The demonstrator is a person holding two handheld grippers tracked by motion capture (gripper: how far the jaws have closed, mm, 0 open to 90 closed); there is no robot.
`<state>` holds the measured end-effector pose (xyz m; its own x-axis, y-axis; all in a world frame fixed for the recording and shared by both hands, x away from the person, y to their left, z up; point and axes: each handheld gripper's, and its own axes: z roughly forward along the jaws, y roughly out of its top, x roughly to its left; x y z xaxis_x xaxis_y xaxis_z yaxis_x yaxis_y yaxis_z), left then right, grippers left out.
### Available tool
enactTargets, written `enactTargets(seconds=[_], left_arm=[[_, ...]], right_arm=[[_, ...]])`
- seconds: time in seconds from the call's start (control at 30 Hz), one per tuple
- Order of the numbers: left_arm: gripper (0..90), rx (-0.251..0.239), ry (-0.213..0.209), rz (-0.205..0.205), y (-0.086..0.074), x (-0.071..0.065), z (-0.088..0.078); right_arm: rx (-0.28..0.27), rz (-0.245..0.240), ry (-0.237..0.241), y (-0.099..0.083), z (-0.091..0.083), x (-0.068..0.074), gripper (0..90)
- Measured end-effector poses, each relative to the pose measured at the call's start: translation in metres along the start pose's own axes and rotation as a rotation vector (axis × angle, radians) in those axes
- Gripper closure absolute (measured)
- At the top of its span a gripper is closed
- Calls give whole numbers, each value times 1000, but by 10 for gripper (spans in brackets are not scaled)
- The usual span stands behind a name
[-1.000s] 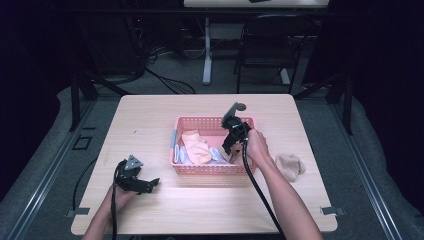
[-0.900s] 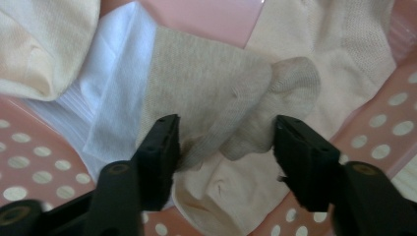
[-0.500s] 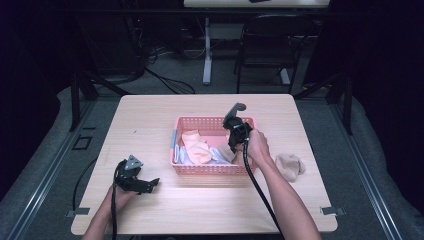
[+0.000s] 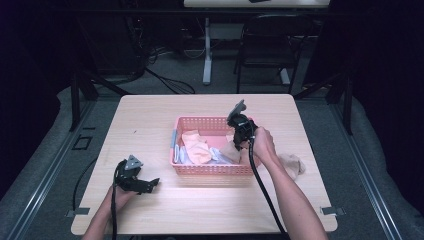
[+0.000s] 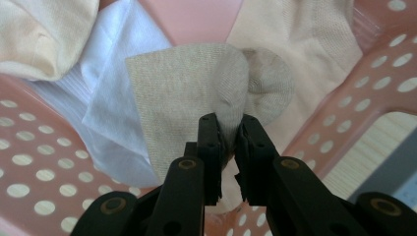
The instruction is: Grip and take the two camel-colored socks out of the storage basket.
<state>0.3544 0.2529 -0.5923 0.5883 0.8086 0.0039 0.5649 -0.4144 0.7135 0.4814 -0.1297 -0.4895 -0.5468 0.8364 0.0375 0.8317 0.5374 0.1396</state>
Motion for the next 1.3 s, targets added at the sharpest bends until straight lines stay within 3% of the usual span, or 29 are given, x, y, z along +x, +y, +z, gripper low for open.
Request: enactTargets(seconds=[0.2,0.23,0.27,0.43,0.53,0.6,1.3], left_arm=[[0,0,0,0,0,0,0],[0,0,0,0,0,0,0],[0,0,0,0,0,0,0],[0,0,0,0,0,0,0],[0,0,0,0,0,0,0],[0,0,0,-1,0,0,0],[0,0,1,-1,0,0,0]], right_arm=[[-44,-2,24,-3,-14,0,811],[-85,18,29,-4,-15,2,811],[-41,-32,18,-2,-24,3,810],[-76,-48,14,-4,-37,11,810],[-58,-83,1,-4,-49,13,809],[-78,-78,8,-5,-53,15,809],[-89,-123,-6,-20,-95,12,809]])
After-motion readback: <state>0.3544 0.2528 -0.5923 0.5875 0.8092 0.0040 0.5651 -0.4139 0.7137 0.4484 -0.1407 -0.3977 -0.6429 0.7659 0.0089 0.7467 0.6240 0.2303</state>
